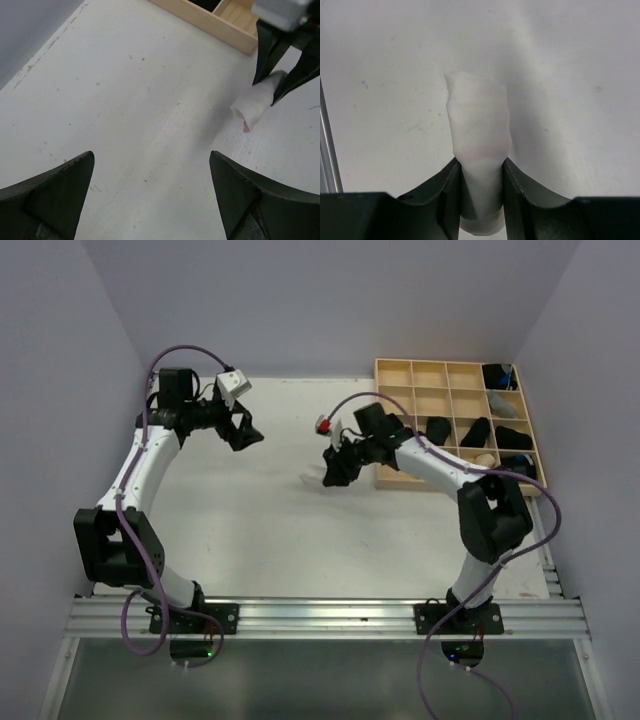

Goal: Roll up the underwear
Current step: Place the rolled underwear into the container

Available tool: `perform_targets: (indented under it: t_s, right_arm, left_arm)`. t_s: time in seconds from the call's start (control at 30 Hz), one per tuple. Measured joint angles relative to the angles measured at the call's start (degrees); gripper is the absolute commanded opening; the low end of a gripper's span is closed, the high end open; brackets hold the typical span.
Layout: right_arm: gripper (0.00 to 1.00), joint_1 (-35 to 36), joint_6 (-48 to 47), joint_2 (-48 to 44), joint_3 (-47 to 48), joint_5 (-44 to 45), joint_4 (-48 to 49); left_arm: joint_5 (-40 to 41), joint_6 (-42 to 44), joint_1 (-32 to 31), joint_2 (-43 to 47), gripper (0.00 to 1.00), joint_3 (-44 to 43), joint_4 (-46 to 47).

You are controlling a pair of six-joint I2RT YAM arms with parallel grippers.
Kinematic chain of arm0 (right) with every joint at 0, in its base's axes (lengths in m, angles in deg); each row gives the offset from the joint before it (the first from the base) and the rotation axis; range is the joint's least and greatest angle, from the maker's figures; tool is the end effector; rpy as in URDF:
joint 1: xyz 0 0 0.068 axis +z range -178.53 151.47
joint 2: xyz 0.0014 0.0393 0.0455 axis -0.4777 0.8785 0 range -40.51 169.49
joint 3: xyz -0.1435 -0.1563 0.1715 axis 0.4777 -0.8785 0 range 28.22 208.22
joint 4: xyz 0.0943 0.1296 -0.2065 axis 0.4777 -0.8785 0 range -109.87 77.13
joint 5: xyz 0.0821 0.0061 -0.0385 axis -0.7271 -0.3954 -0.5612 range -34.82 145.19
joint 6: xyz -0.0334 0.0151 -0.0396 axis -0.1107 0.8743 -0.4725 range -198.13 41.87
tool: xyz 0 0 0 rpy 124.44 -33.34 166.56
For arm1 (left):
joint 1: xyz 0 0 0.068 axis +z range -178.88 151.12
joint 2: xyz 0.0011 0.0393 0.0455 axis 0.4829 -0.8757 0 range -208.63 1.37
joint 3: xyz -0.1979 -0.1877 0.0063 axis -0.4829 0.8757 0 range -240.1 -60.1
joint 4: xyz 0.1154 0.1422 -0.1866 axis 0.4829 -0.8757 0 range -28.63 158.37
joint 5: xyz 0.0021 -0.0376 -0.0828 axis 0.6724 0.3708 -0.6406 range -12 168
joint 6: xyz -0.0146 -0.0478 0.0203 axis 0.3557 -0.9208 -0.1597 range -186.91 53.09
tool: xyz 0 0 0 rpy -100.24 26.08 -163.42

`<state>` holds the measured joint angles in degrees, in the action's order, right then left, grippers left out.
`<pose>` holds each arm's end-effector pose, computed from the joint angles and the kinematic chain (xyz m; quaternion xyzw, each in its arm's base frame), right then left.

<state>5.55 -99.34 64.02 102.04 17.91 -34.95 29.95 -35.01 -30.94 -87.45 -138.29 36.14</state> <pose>0.3103 0.2361 0.2140 -0.5070 0.7482 0.3349 0.2664 0.3369 -0.0387 0.3247 0.4002 0.7531 -0.2666 0.4490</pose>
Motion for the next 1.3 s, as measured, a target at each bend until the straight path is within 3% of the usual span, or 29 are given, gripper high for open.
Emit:
perform_targets:
  t_s: [0.17,0.4,0.73,0.97,1.3]
  right_arm:
    - [0.0,-11.3,3.5,-7.6,0.8,2.1,0.2]
    - [0.0,-22.4,0.4,-14.7,-1.2,14.8,1.6]
    - [0.0,-22.2,-2.6,-13.7,-14.7,35.4,13.2]
    - [0.0,-22.0,-4.1,-10.5,-18.3,36.0,17.1]
    - [0.0,-19.7,-5.8,-2.3,-15.6,32.2,17.0]
  left_arm:
    - [0.9,-7.5,0.0,2.0,1.0,1.6,7.7]
    - [4.2,-11.7,0.0,2.5,1.0,2.2,12.2]
    - [10.1,-12.8,0.0,2.5,1.0,2.3,13.3]
    - [11.5,-12.7,0.0,2.5,1.0,2.5,13.3]
    - [11.5,-11.8,0.0,2.4,1.0,3.1,12.9]
